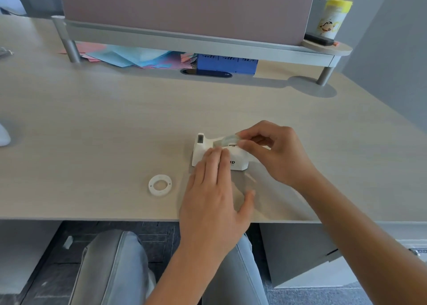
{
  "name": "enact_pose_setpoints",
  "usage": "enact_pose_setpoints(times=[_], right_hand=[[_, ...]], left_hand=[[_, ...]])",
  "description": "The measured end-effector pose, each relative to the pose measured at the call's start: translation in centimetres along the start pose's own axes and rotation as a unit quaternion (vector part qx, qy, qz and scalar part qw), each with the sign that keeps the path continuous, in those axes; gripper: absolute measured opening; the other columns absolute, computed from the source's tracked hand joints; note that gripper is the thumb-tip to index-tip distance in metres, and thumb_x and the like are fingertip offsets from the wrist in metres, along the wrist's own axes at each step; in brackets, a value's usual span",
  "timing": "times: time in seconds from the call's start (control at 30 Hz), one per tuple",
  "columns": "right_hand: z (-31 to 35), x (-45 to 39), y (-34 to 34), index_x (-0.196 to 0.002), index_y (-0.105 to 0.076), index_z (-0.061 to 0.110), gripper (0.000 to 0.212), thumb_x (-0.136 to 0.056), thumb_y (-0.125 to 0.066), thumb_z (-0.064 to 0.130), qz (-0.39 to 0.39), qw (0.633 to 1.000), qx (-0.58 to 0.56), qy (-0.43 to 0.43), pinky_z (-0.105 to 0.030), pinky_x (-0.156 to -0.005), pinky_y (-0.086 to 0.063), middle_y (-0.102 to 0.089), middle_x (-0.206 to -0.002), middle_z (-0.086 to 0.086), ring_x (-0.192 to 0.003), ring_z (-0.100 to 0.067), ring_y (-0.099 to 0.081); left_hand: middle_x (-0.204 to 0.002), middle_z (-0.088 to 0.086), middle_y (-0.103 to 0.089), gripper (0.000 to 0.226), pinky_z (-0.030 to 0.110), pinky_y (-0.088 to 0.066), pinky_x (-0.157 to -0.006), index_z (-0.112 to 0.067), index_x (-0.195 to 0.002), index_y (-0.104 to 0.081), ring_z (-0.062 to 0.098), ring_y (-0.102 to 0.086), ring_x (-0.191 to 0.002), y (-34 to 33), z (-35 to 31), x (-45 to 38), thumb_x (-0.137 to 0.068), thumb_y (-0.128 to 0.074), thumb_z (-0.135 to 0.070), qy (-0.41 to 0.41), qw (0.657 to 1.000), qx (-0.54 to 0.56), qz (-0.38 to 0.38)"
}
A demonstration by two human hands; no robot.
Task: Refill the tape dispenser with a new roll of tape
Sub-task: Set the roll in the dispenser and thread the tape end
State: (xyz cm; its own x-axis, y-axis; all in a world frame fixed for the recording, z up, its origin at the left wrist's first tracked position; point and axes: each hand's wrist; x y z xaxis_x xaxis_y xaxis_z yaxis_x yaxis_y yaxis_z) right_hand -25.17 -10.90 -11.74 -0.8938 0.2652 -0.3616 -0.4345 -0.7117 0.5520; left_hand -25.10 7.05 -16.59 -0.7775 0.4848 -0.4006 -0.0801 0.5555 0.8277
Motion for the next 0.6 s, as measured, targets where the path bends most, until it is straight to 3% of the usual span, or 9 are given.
enact_pose_setpoints(times=[0.17, 0.3, 0.4, 0.53, 0.6], right_hand=[[3.3, -3.2, 1.6, -0.096, -0.083, 0.02, 0.009, -0.088, -0.081, 0.022, 0.128, 0.974, 0.184, 0.028, -0.015, -0.078, -0.054, -0.079, -0.09, 0.009, -0.08, -0.007, -0.071], [5.3, -5.1, -1.4, -0.091, -0.085, 0.024, 0.015, -0.086, -0.073, 0.017, 0.18, 0.941, 0.277, 0.074, -0.013, -0.071, -0.042, -0.07, -0.079, 0.015, -0.077, -0.005, -0.06], [4.6, -4.5, -0.5, -0.095, -0.085, 0.024, 0.011, -0.088, -0.077, 0.02, 0.157, 0.955, 0.246, 0.059, -0.009, -0.071, -0.044, -0.071, -0.083, 0.015, -0.072, -0.002, -0.06], [2.1, -2.0, 0.6, -0.103, -0.083, 0.022, 0.015, -0.088, -0.082, 0.025, 0.048, 0.993, 0.103, 0.009, -0.028, -0.08, -0.058, -0.078, -0.089, 0.009, -0.077, -0.012, -0.069], [1.6, -1.5, 0.2, -0.102, -0.083, 0.021, 0.014, -0.088, -0.082, 0.023, 0.03, 0.996, 0.089, 0.009, -0.029, -0.08, -0.058, -0.078, -0.09, 0.008, -0.077, -0.012, -0.07]], left_hand=[[-0.158, 0.007, -0.044, 0.086, 0.037, -0.035, -0.119, -0.007, -0.152, -0.041, 0.024, -0.039, -0.149, -0.2, 0.0, 0.0, -0.086, -0.054, -0.06, -0.003, 1.0, -0.01, 0.004], [-0.156, 0.008, -0.046, 0.084, 0.039, -0.038, -0.119, -0.006, -0.151, -0.043, 0.025, -0.041, -0.148, -0.2, 0.1, 0.0, -0.086, -0.054, -0.057, 0.004, 1.0, -0.004, 0.008], [-0.154, 0.008, -0.048, 0.081, 0.044, -0.044, -0.115, -0.006, -0.15, -0.044, 0.026, -0.044, -0.146, -0.1, 0.4, -0.2, -0.086, -0.057, -0.054, 0.0, 1.0, 0.016, 0.003], [-0.152, 0.008, -0.049, 0.082, 0.044, -0.045, -0.113, -0.005, -0.149, -0.046, 0.028, -0.047, -0.143, -0.2, 0.2, -0.1, -0.085, -0.059, -0.055, -0.001, 1.0, 0.025, -0.007], [-0.152, 0.008, -0.049, 0.083, 0.044, -0.045, -0.114, -0.004, -0.149, -0.045, 0.028, -0.047, -0.143, -0.2, 0.2, -0.1, -0.084, -0.059, -0.054, -0.002, 1.0, 0.021, -0.005]])
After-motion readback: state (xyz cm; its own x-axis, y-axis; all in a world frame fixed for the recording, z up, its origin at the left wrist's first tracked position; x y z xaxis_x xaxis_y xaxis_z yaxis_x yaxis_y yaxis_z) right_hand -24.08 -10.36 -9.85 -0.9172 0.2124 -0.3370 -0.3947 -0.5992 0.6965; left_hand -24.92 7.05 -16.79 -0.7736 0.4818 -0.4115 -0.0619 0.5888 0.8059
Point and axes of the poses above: each hand's wrist, its own x-axis away from the middle knuckle, its own y-axis out of the back of the hand, z = x × y
